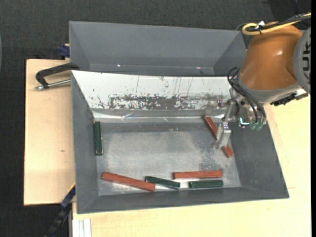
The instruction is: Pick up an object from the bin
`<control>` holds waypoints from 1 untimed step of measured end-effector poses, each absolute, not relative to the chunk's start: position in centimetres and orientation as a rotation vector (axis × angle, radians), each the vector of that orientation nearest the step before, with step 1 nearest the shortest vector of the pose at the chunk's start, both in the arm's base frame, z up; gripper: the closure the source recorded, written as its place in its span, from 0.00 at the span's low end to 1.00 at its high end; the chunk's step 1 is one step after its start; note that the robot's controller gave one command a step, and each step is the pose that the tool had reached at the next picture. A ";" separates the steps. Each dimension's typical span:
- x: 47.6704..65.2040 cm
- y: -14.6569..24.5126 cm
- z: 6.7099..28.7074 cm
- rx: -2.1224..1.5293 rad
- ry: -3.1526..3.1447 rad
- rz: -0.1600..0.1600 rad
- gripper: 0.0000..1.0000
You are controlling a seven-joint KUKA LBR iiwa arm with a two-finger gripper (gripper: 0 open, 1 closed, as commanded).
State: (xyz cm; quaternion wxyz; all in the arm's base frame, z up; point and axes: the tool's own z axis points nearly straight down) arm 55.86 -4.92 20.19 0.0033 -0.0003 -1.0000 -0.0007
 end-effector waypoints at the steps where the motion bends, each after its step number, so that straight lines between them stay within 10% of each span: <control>1: 56.0 -4.9 20.6 0.001 -3.143 -0.001 0.00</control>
Offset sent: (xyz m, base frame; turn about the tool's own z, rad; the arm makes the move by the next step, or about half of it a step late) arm 0.0170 -0.0517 -0.0113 0.1356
